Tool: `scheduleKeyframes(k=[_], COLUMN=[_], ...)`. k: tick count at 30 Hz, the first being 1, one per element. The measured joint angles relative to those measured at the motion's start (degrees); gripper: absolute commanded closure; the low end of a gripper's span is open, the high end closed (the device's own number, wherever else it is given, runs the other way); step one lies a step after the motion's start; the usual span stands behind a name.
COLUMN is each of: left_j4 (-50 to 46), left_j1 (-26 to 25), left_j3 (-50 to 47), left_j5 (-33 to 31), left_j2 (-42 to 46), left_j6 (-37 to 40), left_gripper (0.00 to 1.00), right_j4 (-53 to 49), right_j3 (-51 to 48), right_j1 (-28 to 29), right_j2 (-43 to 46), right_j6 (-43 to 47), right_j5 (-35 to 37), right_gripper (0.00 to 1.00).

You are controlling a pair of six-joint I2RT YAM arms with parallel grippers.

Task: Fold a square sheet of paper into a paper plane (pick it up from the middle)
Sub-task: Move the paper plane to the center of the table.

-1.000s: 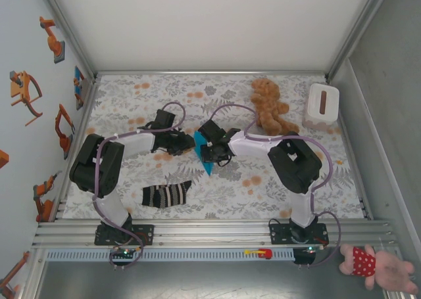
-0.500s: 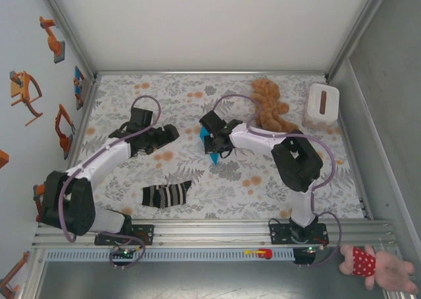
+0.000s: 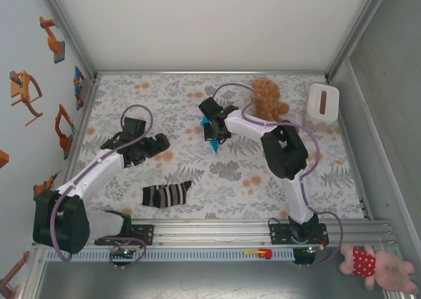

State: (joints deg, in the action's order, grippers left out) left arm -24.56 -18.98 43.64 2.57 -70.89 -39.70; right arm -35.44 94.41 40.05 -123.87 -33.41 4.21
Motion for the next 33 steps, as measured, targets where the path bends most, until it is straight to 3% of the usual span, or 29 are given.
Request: scheduleKeyframes(k=[15, 33], left_j4=[-0.42, -0.42], left_j1=[0.28, 0.28], left_j3=[0.0, 0.0], left_j5=[0.0, 0.33], left_j2=[-0.44, -1.79], left_j6=[0.0, 0.0], left_gripper=[0.04, 0.04], right_j4=[-2.89, 0.17], right_j3=[1.6, 3.72], right_j1=[-0.17, -0.98], right_j2=[-2.36, -4.83], right_j6=[0.35, 0.55], right_j5=[1.2, 4.61], right_gripper=[0.7, 0.65])
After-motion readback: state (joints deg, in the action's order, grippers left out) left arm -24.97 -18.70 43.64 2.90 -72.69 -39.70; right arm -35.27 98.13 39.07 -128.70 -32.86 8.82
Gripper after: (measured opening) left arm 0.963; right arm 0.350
